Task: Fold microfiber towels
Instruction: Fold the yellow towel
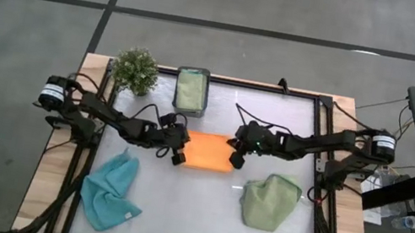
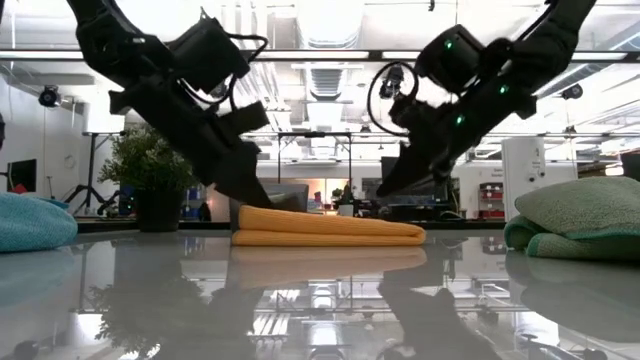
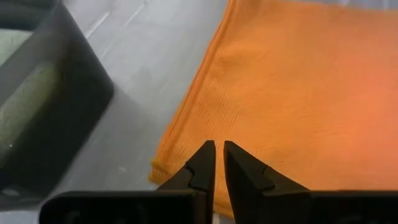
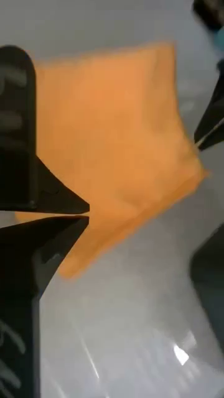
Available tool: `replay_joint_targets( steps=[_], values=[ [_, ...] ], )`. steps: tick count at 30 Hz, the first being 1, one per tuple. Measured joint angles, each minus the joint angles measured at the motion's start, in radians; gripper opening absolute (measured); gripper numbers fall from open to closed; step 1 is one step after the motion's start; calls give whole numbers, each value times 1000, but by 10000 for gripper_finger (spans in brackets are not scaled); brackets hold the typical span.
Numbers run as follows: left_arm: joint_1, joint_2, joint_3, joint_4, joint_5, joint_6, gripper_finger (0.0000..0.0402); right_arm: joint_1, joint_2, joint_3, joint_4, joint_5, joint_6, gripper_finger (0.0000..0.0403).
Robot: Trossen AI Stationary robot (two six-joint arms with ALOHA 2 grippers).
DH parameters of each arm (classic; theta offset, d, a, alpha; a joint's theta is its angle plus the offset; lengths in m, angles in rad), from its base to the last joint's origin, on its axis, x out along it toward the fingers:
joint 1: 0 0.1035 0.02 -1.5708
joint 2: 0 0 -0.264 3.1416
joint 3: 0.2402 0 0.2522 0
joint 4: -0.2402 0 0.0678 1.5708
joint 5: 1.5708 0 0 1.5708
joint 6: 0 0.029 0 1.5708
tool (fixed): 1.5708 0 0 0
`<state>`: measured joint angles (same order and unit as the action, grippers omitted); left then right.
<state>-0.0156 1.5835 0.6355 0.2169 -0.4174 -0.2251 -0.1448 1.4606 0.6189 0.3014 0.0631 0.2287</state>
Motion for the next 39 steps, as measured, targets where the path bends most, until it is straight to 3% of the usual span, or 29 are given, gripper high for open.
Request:
replay_joint_targets(
  steps=[4, 10, 14, 25, 34, 39],
  values=[
    [-14, -33, -1, -19, 70, 1, 19, 0, -72, 0, -104, -68, 102, 23],
    [-35, -44, -2, -21, 229, -2, 19, 0, -128, 0, -234, -154, 338, 73],
    [-45, -44, -4, -29, 242, -2, 19, 0, -112, 0, -245, -235, 442, 115],
    [-44, -44, -4, -56, 241, 0, 19, -23, 27, 0, -164, -220, 523, 205],
    [-44, -44, -5, -56, 240, 4, 19, -32, 134, 0, 30, -220, 526, 210],
    [-44, -44, -5, -56, 240, 3, 19, -33, 154, 1, 56, -219, 532, 170]
  ],
)
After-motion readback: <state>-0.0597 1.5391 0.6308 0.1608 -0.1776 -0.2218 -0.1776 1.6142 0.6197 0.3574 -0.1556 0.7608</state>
